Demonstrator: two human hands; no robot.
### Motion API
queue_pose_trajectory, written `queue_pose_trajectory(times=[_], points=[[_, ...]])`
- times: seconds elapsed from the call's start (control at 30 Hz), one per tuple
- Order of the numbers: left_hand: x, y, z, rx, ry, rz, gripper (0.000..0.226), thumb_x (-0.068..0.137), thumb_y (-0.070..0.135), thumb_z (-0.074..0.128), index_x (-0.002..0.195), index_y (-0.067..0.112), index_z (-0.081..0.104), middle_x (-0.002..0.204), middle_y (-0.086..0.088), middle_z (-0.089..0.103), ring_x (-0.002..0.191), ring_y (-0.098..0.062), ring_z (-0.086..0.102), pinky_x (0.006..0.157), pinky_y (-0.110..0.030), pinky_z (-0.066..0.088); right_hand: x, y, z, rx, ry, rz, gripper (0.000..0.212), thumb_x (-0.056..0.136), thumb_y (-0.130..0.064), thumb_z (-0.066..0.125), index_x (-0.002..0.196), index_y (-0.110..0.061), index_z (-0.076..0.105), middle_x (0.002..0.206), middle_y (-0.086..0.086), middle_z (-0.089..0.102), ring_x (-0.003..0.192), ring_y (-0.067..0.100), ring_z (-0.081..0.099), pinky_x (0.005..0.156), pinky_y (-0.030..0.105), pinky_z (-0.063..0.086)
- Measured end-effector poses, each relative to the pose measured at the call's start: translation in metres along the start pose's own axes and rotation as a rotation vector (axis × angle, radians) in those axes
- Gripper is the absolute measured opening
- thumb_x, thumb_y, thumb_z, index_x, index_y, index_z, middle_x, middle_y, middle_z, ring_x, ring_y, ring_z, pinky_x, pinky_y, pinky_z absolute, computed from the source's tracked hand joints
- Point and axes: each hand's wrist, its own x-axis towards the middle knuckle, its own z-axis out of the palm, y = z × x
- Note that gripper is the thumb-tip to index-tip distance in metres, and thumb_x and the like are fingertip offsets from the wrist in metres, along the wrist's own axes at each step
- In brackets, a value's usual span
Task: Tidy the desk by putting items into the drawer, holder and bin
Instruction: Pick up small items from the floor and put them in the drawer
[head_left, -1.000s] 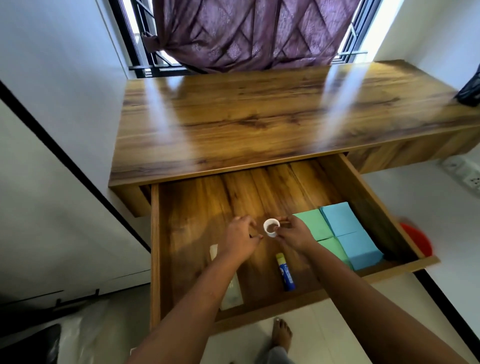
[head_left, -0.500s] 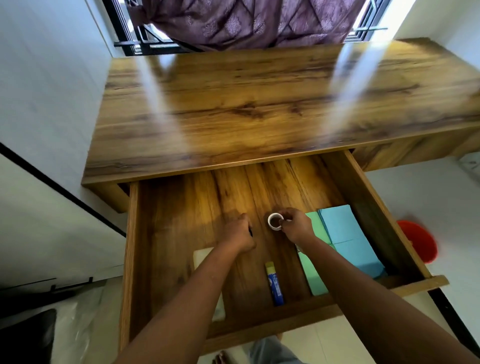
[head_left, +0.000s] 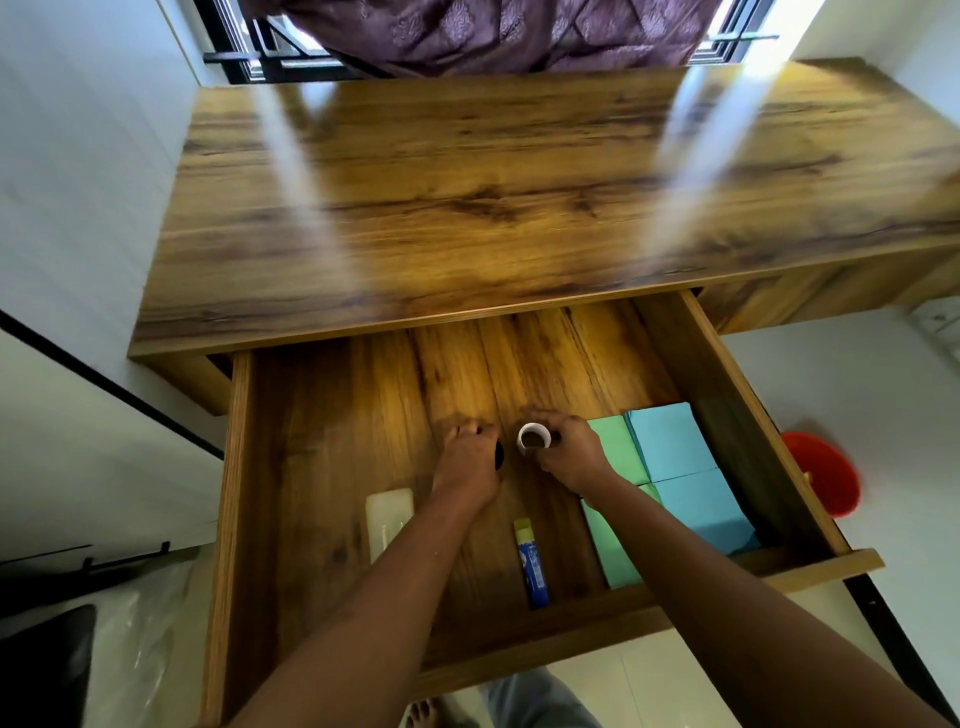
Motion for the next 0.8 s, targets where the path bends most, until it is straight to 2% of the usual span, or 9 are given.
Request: queue_pose_trajectory(times=[0.13,0.57,0.8], points=[[-0.001,0.0,0.0,-0.005,0.017,0.012,0.059,0.085,0.022,0.067,0.138,0.018,0.039,0.145,-0.006,0.037,0.134,-0.026,0.032,0.101,-0.037,0.043,-0.001,0.002,0.003,-0.121,-0.015,-0.078,0.038,0.084,-0.013,0.07,0.12,-0.009,0.063,0.122,0.009,0.064,0.115,0.028,0.055,0.098,0.039,0.044],[-0.013,-0.001,-0.005,-0.053,0.033,-0.021,0.062,0.085,0.022,0.068,0.138,0.022,0.037,0.141,-0.005,0.042,0.128,-0.026,0.04,0.097,-0.037,0.046,-0.002,0.002,0.007,-0.139,-0.011,0.004,0.044,0.088,-0.016,0.066,0.13,-0.012,0.055,0.131,0.012,0.055,0.118,0.027,0.052,0.103,0.037,0.043],[-0.026,-0.005,-0.012,-0.069,0.081,-0.044,0.071,0.083,0.019,0.07,0.142,0.027,0.032,0.146,-0.002,0.035,0.133,-0.024,0.035,0.099,-0.036,0.045,-0.013,-0.005,0.009,-0.133,0.022,0.037,0.07,0.083,-0.014,0.071,0.143,-0.02,0.036,0.141,0.014,0.041,0.126,0.032,0.045,0.101,0.037,0.043]])
